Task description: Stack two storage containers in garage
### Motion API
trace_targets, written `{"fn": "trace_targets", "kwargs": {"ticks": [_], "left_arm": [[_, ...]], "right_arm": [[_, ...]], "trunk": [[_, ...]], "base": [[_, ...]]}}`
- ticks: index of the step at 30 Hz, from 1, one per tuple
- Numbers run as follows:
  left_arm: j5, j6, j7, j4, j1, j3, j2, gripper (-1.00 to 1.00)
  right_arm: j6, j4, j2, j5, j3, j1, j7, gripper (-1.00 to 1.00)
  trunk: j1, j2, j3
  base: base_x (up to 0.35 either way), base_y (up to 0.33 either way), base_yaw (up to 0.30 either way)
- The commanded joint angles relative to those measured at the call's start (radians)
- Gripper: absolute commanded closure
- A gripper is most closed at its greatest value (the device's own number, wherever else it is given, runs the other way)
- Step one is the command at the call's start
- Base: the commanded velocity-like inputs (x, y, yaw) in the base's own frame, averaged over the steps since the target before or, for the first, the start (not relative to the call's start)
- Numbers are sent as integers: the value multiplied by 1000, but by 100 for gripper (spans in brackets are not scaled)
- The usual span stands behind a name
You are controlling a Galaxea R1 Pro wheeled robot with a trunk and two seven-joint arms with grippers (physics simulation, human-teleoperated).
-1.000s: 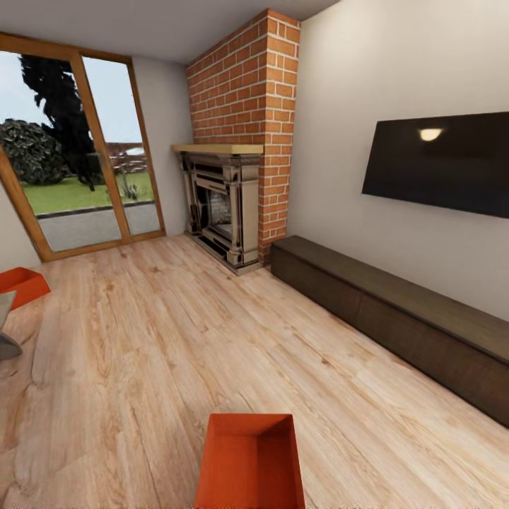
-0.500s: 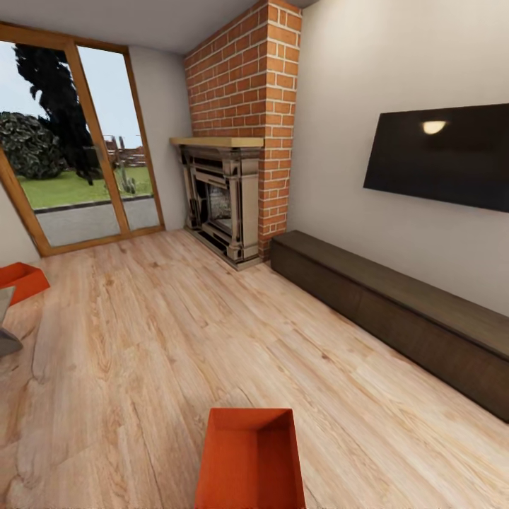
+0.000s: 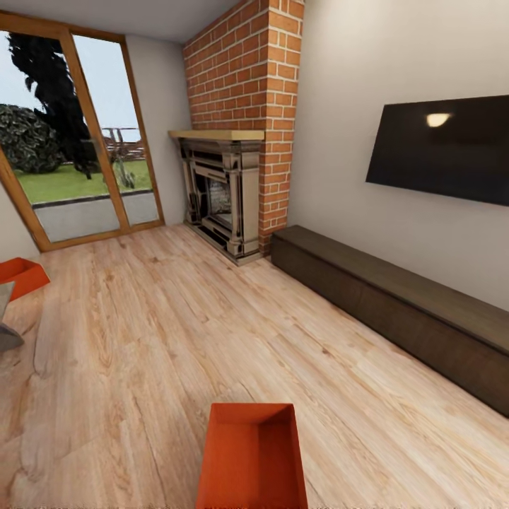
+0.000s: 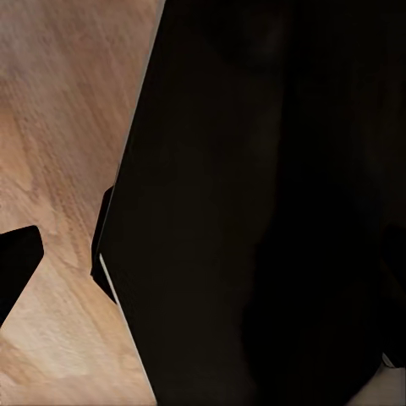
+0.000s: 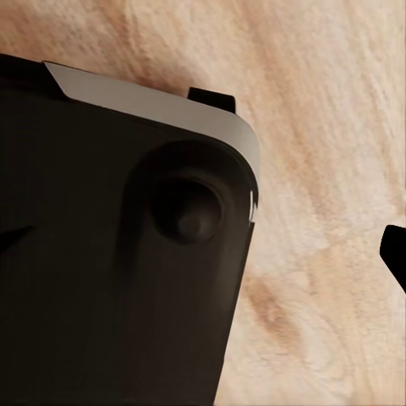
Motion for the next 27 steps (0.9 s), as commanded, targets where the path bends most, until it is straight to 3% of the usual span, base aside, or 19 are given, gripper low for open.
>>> {"fn": "trace_targets", "kwargs": {"ticks": [1, 27], "left_arm": [[5, -2, 0, 0, 0, -2, 0, -100], [4, -2, 0, 0, 0, -4, 2, -100]], "right_arm": [[-4, 3, 0, 7, 5, -1, -7, -100], [-2, 3, 1, 7, 5, -1, -5, -100]], "trunk": [[0, 0, -2], [0, 0, -44]], "base": [[0, 25, 0], [0, 2, 0]]}}
